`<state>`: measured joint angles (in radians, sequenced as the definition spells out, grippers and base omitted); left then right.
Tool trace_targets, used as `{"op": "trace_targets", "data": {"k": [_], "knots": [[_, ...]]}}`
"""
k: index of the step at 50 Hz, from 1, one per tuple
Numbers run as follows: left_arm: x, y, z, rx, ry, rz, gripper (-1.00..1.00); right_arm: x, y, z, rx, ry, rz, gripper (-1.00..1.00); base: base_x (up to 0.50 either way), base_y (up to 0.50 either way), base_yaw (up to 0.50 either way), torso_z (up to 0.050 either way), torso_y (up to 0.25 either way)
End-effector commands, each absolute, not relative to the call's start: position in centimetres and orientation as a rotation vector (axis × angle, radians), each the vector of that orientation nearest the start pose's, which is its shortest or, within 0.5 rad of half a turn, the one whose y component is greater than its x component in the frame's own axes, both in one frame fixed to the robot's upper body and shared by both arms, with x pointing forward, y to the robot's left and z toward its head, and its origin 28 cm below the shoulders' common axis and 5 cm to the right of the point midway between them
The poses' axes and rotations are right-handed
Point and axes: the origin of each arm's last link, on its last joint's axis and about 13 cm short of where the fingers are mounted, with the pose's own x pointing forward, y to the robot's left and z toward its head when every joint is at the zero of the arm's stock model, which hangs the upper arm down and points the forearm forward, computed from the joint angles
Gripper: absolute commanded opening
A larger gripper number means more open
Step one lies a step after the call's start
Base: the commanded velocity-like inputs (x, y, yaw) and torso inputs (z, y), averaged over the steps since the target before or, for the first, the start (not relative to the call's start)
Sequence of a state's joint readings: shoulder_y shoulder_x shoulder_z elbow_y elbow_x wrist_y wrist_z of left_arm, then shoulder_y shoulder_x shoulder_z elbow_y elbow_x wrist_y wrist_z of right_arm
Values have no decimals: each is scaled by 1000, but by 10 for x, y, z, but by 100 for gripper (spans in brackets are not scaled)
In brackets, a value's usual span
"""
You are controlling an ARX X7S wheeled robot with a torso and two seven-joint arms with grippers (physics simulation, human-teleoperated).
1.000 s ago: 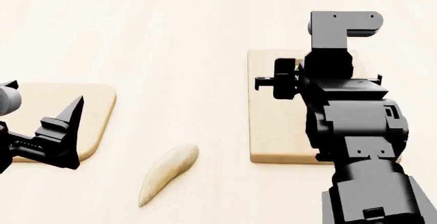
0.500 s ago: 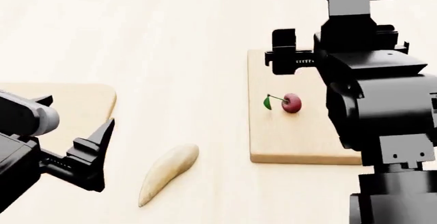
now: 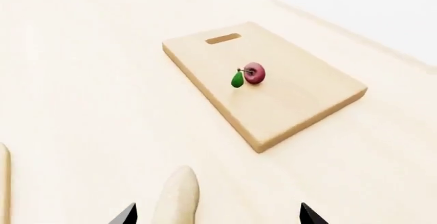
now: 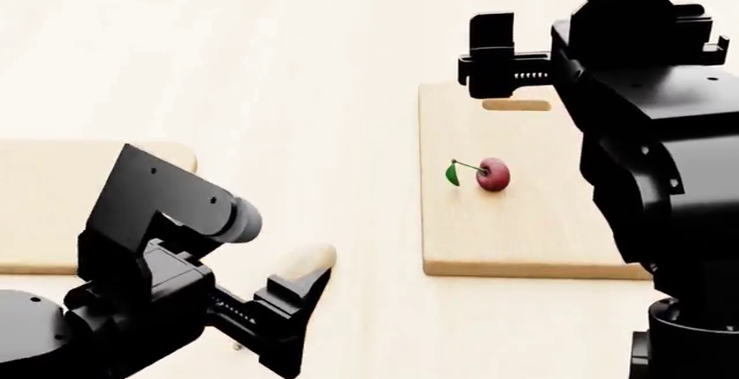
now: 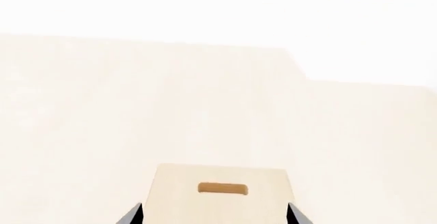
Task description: Place the cherry and the sweet potato on separate cutting boards.
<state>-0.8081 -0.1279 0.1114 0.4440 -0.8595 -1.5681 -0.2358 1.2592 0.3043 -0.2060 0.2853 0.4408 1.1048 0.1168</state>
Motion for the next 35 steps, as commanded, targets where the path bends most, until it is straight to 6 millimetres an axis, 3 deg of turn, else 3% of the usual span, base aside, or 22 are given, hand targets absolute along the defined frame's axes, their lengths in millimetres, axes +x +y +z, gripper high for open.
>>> {"op": "trace_targets", "data": {"k": [1, 17, 25, 35], "knots": [[271, 155, 195, 32, 465, -552, 100, 365, -149, 284, -39, 190, 50, 100, 0, 0, 0, 0, 0], [293, 170, 185, 26, 507, -465, 100, 363, -151, 286, -14, 223, 52, 100, 0, 0, 0, 0, 0], [300, 169, 158, 24, 564, -457, 100, 362, -151, 286, -7, 238, 62, 100, 0, 0, 0, 0, 0], [309, 172, 148, 34, 590, -432, 100, 362, -151, 286, -22, 247, 66, 100, 0, 0, 0, 0, 0]]}}
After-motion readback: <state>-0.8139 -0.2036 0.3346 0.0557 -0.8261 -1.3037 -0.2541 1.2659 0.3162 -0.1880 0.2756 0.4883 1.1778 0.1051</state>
